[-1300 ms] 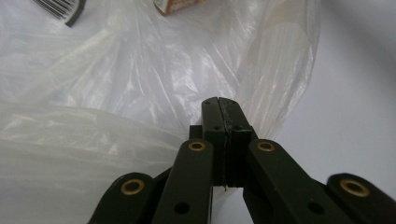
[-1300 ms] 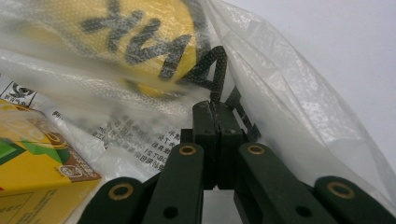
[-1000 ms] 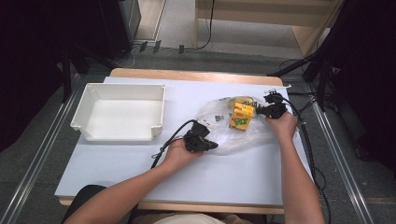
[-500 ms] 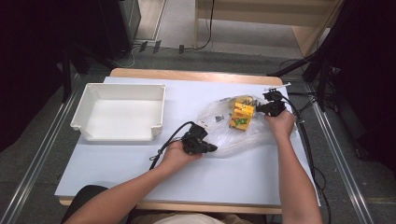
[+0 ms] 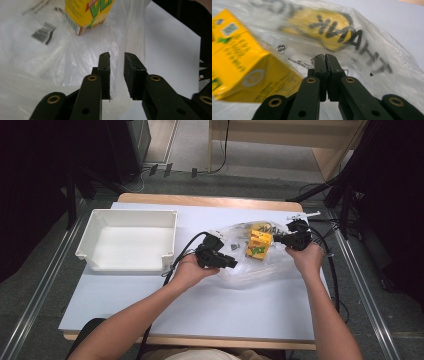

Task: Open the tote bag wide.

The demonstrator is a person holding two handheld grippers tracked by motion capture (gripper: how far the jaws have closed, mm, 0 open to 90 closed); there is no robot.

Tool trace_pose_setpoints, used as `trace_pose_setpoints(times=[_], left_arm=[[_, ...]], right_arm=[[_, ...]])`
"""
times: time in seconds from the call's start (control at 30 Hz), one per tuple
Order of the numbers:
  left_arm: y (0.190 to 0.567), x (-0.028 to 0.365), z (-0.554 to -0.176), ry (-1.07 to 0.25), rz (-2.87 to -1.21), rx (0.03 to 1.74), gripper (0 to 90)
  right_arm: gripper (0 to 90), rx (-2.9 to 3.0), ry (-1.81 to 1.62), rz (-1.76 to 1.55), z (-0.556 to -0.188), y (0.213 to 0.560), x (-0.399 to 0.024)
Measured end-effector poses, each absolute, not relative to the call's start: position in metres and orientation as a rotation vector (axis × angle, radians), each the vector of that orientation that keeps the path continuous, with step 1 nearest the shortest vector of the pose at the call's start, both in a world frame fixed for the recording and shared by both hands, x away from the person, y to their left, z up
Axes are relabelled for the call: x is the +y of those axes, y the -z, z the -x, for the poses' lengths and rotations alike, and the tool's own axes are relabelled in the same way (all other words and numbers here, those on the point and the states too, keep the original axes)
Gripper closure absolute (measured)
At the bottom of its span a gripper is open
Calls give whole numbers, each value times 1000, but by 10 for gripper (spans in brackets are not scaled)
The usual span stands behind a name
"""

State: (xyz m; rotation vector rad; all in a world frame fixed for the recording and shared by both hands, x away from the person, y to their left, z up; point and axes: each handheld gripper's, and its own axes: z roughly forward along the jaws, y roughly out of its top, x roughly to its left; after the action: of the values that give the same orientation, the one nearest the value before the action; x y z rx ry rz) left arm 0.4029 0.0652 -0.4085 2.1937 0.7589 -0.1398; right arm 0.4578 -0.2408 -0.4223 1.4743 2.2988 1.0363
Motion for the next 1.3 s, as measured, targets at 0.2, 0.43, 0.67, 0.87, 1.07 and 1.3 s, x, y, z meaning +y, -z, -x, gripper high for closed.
trace_pose_setpoints(times=[0.2, 0.43, 0.67, 0.87, 1.07, 1.3], left_arm=[[398, 65, -414, 159, -2197, 746, 547], [390, 60, -425, 98, -2201, 739, 570], [383, 55, -442, 72, -2186, 753, 820], [378, 50, -462, 59, -2175, 767, 900], [375, 44, -477, 36, -2185, 792, 900], [391, 33, -503, 20, -2211, 839, 900]], right_arm=[[800, 2293, -1074, -1454, -442, 414, -243], [825, 2293, -1126, -1443, -421, 410, -248], [855, 2318, -1117, -1442, -405, 418, -248], [875, 2355, -1106, -1423, -397, 426, -245], [882, 2372, -1106, -1431, -392, 435, -242], [892, 2387, -1100, -1422, -387, 443, -241]])
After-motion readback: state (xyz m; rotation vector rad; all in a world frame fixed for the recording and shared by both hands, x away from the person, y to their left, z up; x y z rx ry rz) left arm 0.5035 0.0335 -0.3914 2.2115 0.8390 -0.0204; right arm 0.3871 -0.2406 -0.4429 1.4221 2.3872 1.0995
